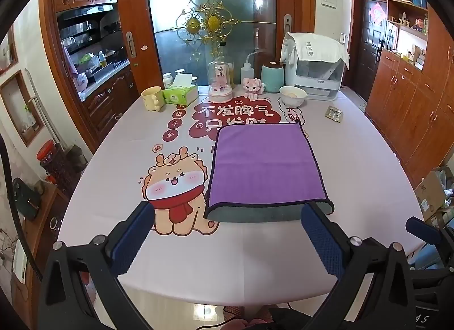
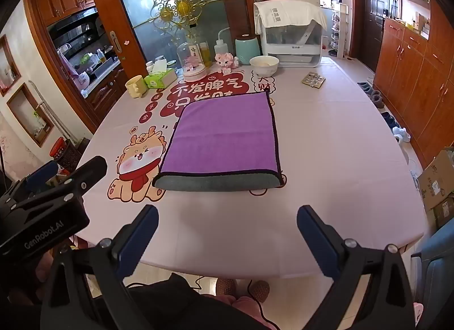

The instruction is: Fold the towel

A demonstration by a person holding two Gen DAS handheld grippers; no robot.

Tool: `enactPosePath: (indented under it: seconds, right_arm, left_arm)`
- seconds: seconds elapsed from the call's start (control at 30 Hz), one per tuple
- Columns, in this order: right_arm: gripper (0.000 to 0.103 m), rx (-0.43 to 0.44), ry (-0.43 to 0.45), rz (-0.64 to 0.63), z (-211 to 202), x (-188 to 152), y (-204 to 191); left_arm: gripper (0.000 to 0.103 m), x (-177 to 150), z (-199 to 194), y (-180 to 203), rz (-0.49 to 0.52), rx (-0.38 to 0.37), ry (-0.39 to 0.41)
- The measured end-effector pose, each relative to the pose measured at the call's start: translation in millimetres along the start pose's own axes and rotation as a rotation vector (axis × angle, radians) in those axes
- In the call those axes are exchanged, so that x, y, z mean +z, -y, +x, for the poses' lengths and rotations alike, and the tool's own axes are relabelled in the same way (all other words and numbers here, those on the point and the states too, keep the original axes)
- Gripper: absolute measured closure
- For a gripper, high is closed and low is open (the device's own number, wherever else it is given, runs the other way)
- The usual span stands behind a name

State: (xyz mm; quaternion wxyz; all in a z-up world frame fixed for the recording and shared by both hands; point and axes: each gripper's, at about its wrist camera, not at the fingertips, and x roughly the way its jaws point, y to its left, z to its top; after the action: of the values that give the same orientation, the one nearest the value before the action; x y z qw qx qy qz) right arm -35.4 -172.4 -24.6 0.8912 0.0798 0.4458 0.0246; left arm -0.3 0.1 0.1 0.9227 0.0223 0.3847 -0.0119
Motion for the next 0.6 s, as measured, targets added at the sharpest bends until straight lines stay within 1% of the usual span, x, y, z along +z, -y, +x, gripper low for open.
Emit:
enactPosePath:
  seconds: [0.5,0.6]
  right_arm:
    - [0.004,0.000,0.002,0.003,0.8,0.6,0.7]
    - [0.004,0.001,0.001,0.003,2.0,0.9,1.3]
  left_arm:
    - [0.001,7.5,-8.2,2.9,0.009,-0.010,0.014]
    - [0.001,8.3,-4.8,2.5,0.009,-0.015,0.012]
